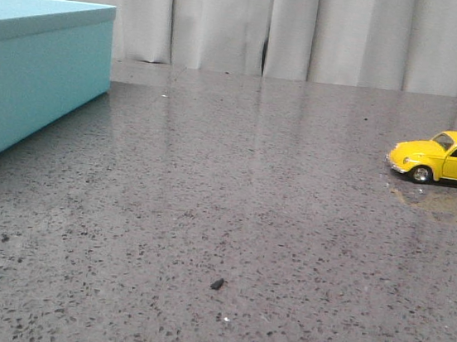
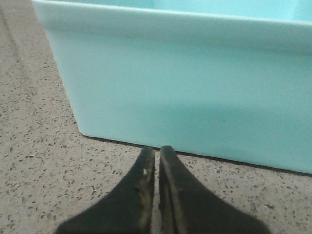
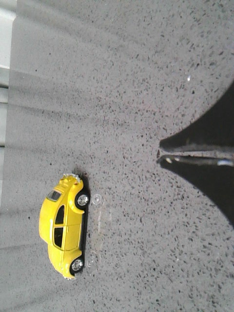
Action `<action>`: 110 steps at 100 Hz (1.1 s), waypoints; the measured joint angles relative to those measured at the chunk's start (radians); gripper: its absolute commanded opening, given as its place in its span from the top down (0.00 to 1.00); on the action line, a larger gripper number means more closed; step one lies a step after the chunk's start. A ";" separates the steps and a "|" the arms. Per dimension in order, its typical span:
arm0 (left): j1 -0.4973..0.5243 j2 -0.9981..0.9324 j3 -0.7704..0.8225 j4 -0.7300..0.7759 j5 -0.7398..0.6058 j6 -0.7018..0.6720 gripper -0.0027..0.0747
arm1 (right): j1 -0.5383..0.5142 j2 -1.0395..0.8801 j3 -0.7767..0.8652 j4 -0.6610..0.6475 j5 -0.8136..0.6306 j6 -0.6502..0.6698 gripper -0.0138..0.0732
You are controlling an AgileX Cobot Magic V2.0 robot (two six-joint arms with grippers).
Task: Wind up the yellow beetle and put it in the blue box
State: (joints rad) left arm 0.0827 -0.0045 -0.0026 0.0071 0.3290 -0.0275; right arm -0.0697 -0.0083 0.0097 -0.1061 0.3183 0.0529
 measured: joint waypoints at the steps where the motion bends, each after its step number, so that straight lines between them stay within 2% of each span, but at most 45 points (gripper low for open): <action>1: 0.000 0.000 0.000 0.000 0.000 0.000 0.99 | 0.000 0.000 0.000 0.000 0.000 0.000 0.93; 68: 0.000 0.000 0.000 0.000 0.000 0.000 0.99 | 0.000 0.000 0.000 0.000 0.000 0.000 0.93; 74: 0.000 0.000 0.000 0.000 0.000 0.000 0.99 | 0.000 0.000 0.000 0.019 0.000 0.000 0.93; 83: 0.000 0.000 0.000 0.000 0.000 0.000 0.99 | 0.000 0.000 0.000 0.117 0.001 0.000 0.93; 95: 0.000 0.000 0.000 0.000 -0.002 0.000 0.99 | 0.000 0.000 0.000 0.240 -0.209 0.000 0.93; 110: 0.000 0.000 0.000 -0.047 -0.030 0.000 0.99 | -0.002 -0.001 0.000 0.279 -0.257 0.000 0.93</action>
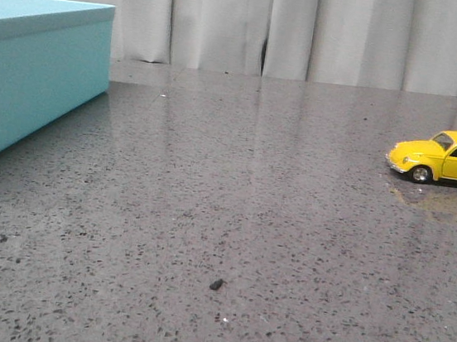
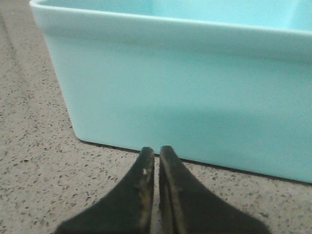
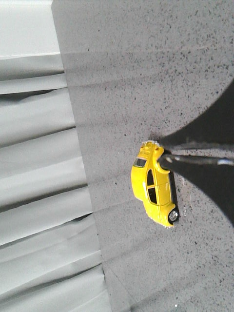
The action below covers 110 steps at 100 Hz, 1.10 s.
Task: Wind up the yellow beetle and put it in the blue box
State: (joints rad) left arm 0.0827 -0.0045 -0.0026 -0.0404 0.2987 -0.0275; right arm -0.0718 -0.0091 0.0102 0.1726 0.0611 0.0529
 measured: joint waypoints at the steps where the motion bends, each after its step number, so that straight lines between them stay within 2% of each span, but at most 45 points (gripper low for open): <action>1: 0.000 0.000 0.000 -0.014 -0.002 0.000 0.99 | 0.000 0.000 0.000 0.000 0.000 0.000 0.93; 17: 0.000 0.000 0.000 -0.308 -0.047 0.000 0.99 | 0.000 0.000 0.000 0.016 -0.004 0.000 0.93; 24: 0.000 0.000 0.000 -0.376 -0.054 0.000 0.99 | 0.000 0.000 0.000 0.026 -0.004 0.000 0.93; 68: 0.000 0.000 0.000 -0.498 -0.104 -0.004 0.99 | 0.000 0.000 0.000 0.044 -0.004 0.000 0.93; 110: 0.000 0.000 0.000 -0.541 -0.133 -0.004 0.99 | 0.000 0.000 0.000 0.053 -0.008 0.000 0.93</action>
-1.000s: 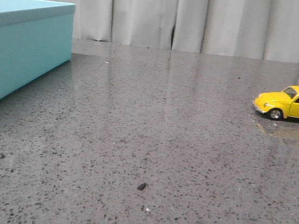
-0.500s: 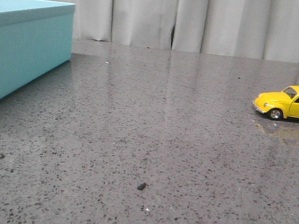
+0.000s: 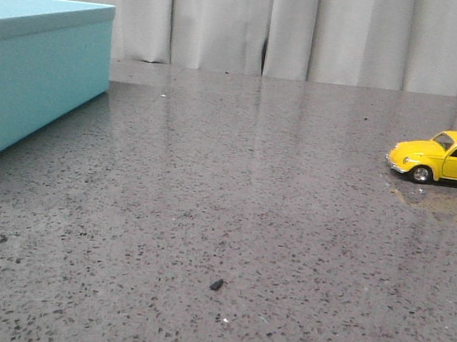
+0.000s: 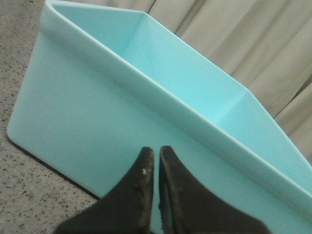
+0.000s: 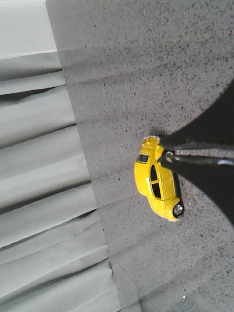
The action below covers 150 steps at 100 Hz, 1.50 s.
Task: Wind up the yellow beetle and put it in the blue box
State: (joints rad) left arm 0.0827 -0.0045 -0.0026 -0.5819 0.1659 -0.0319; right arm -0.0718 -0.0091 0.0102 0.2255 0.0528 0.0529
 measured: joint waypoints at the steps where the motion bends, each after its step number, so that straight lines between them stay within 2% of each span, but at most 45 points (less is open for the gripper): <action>1: 0.000 0.000 0.000 -0.005 -0.003 0.000 0.99 | 0.000 0.000 0.000 0.003 -0.004 0.000 0.93; 19: 0.000 0.000 0.000 -0.070 -0.007 0.000 0.99 | 0.000 0.000 -0.003 0.156 -0.021 0.013 0.93; 37: -0.014 0.003 -0.040 -0.074 0.091 0.032 0.99 | 0.000 0.011 -0.149 0.163 0.200 -0.004 0.93; 48: -0.026 0.066 -0.165 -0.060 0.191 0.162 0.99 | 0.000 0.090 -0.297 0.162 0.340 -0.061 0.92; 61: -0.032 0.214 -0.331 -0.046 0.302 0.347 0.99 | 0.000 0.266 -0.480 0.160 0.488 -0.131 0.92; 71: -0.068 0.302 -0.423 -0.031 0.336 0.418 0.99 | 0.000 0.419 -0.628 0.155 0.617 -0.173 0.92; 92: -0.134 0.446 -0.549 0.038 0.393 0.444 0.99 | 0.000 0.745 -0.944 0.146 0.889 -0.210 0.92; 115: -0.213 0.488 -0.567 0.048 0.401 0.446 0.99 | 0.053 1.074 -1.231 0.073 1.144 -0.239 0.92; 130: -0.235 0.488 -0.567 0.049 0.401 0.448 0.99 | 0.102 1.264 -1.320 0.051 1.182 -0.215 0.91; 150: -0.235 0.488 -0.567 0.049 0.403 0.448 0.99 | 0.114 1.433 -1.327 0.047 1.185 -0.197 0.90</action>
State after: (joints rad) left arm -0.1519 0.4831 -0.5695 -0.5333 0.5690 0.4160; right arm 0.0424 1.4244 -1.3173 0.2720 1.2373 -0.1444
